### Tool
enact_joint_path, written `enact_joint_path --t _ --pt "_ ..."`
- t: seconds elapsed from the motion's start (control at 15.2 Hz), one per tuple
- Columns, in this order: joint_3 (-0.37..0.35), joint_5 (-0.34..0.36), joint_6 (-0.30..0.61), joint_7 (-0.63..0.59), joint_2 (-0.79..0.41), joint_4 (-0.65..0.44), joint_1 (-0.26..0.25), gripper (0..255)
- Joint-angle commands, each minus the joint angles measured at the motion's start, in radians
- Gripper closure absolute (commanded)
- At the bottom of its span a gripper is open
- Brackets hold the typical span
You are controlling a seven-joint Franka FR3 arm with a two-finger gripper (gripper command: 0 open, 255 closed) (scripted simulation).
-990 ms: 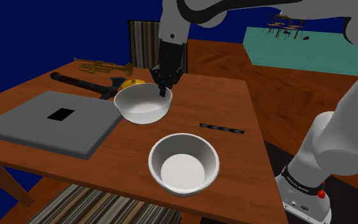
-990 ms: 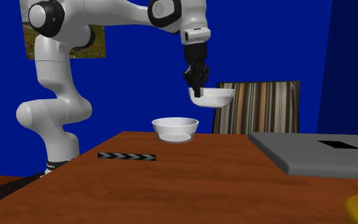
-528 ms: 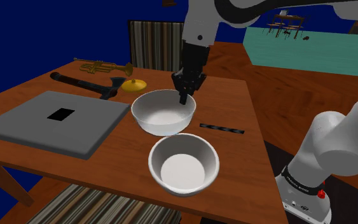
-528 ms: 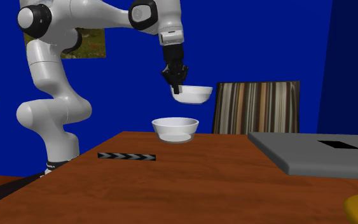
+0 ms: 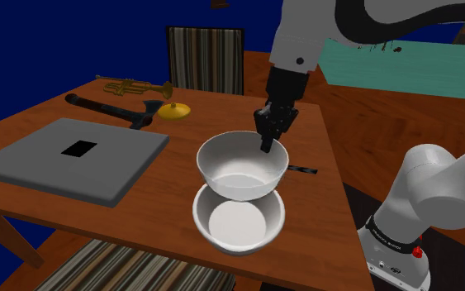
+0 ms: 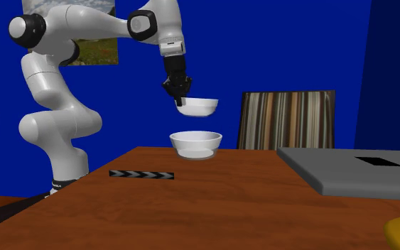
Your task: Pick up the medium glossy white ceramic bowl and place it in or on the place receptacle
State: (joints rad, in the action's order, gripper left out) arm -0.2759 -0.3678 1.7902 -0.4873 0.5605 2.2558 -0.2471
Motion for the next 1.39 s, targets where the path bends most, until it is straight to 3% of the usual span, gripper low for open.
enact_joint_path --t 0.0,0.92,1.32 --pt "-0.005 -0.006 0.026 0.003 0.006 0.031 -0.003 255" --pt "-0.034 -0.04 0.21 0.044 -0.01 0.203 -0.014 255" --pt "-0.034 -0.04 0.21 0.044 -0.01 0.203 -0.014 255"
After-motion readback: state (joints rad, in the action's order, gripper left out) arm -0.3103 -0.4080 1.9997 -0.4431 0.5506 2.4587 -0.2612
